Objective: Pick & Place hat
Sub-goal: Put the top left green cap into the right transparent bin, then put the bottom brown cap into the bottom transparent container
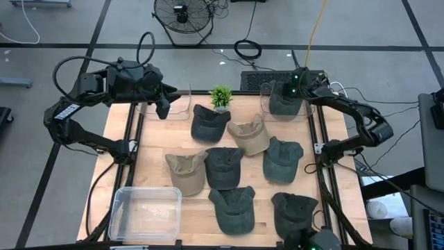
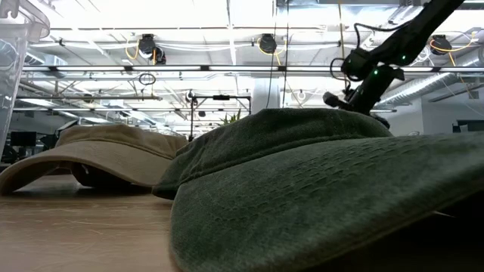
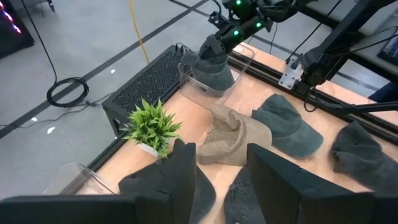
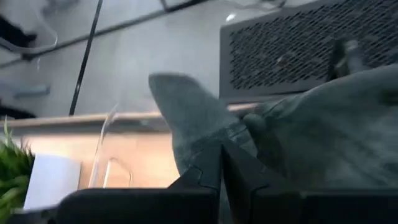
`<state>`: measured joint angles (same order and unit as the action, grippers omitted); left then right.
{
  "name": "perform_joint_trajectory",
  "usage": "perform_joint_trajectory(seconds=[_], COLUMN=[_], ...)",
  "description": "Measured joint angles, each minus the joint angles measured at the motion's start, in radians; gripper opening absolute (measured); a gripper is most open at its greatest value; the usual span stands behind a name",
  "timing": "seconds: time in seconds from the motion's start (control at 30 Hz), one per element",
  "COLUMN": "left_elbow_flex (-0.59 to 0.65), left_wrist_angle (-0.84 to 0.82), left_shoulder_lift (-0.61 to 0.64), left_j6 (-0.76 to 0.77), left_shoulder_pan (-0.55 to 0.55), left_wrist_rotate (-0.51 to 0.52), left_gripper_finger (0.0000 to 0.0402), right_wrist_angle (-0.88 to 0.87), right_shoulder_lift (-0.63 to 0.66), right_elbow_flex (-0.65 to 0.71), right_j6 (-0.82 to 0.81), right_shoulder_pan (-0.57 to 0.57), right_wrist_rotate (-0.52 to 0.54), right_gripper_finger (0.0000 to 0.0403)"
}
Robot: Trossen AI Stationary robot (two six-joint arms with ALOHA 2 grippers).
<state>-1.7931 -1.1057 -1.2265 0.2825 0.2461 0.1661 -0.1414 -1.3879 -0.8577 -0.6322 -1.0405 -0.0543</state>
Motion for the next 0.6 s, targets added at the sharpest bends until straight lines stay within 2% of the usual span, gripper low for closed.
perform_joint_trajectory(seconds=[0.23,0.4,0.6], left_elbow_flex=[0.0,0.0,0.0], left_wrist_angle=[-0.003,-0.002,0.001], left_shoulder_lift=[0.003,0.003,0.002], left_j6=[0.009,-0.018,-0.05], left_shoulder_pan=[-0.015,-0.015,-0.015], left_wrist_rotate=[-0.007,-0.008,-0.003], left_gripper_finger=[0.0152,0.0152,0.0152], right_wrist_angle=[0.001,-0.001,0.007], right_shoulder_lift=[0.003,0.005,0.048], right_elbow_flex=[0.0,0.0,0.0], right_j6=[0.027,0.106,0.126], right_shoulder_pan=[0.025,0.028,0.028], right_wrist_rotate=[-0.008,-0.121,-0.133], right_gripper_finger=[0.0002,0.0001,0.0001])
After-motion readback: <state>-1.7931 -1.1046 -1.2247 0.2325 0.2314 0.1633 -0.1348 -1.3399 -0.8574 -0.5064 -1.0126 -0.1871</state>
